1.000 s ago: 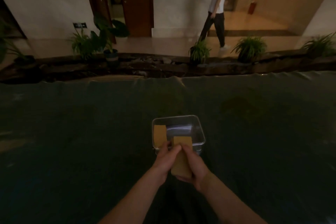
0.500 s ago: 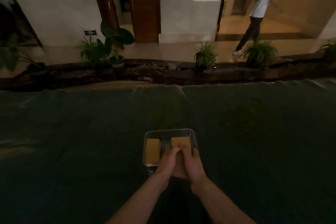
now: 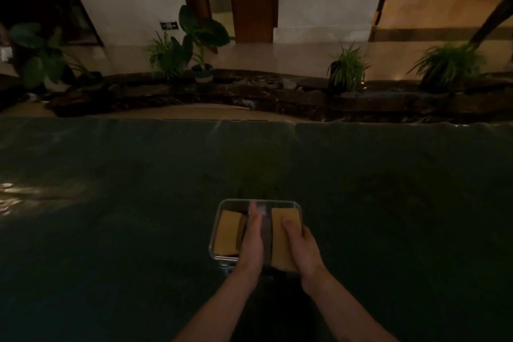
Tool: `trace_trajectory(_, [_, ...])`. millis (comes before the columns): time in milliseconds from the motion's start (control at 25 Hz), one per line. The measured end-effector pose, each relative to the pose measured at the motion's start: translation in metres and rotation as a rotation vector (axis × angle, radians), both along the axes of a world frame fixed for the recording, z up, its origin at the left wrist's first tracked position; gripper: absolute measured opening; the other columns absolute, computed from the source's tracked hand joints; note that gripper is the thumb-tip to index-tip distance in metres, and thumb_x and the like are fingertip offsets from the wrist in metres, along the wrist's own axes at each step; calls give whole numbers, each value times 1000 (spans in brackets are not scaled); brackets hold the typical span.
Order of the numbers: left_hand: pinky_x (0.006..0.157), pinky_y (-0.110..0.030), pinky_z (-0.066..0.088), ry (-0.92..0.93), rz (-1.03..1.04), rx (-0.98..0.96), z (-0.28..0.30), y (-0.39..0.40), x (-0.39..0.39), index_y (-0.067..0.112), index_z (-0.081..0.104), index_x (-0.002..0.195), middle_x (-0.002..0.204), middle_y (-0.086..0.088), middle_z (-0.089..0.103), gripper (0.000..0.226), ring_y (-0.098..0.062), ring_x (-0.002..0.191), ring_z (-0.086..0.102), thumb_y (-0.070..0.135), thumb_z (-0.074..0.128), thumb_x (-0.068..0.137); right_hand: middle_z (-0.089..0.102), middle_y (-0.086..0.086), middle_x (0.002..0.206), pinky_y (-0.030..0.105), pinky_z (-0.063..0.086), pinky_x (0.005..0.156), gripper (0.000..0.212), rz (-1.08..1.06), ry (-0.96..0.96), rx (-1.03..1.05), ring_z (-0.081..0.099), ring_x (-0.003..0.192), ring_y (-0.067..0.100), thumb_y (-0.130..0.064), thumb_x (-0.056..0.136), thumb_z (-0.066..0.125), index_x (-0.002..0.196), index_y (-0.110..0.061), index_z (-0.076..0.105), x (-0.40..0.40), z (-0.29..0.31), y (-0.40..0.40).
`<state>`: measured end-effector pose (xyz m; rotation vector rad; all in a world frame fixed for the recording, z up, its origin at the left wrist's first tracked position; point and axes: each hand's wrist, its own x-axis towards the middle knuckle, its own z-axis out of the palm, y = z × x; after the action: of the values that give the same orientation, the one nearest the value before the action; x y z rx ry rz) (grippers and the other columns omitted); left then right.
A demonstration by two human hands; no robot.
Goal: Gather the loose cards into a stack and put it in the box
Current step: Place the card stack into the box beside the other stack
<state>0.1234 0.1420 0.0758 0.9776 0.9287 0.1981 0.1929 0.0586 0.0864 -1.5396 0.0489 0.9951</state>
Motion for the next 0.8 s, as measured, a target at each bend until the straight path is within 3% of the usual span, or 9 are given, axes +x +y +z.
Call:
trace_trajectory(200, [95, -45, 37, 91, -91, 124, -12, 1, 17, 46, 12, 152, 154, -5, 24, 107, -26, 124, 38, 83, 55, 62, 56, 10, 122, 54, 47, 99, 48, 0, 25, -42, 56, 109, 30, -58, 89, 54, 129, -34, 46, 10, -9, 21])
trace_trajectory(360, [76, -36, 40, 127, -194, 121, -20, 29, 26, 51, 12, 150, 150, -7, 27, 78, -22, 113, 42, 66, 50, 84, 55, 11, 121, 55, 47, 99, 44, 3, 28, -101, 56, 108, 31, -57, 90, 52, 125, -31, 46, 21, -15, 37])
trace_trajectory(560, [76, -38, 37, 259, -203, 47, -32, 57, 43, 38, 32, 142, 128, -4, 46, 61, -22, 104, 48, 56, 53, 88, 55, 7, 119, 53, 46, 99, 45, 45, -119, -120, 56, 106, 27, -57, 91, 51, 126, -31, 42, 45, -21, 55])
trace_trajectory(680, [74, -37, 35, 283, -190, 61, -40, 65, 63, 43, 39, 119, 103, 6, 47, 31, -17, 90, 47, 56, 45, 92, 54, 5, 121, 48, 44, 98, 58, 61, -69, -141, 54, 106, 25, -59, 91, 50, 137, -27, 39, 53, -30, 67])
trace_trajectory(800, [79, -39, 33, 316, -195, 96, -48, 64, 79, 45, 42, 101, 96, 10, 46, 10, -13, 86, 46, 53, 38, 96, 53, 5, 119, 50, 44, 98, 61, 37, 17, -160, 53, 106, 25, -61, 90, 49, 140, -29, 37, 63, -41, 73])
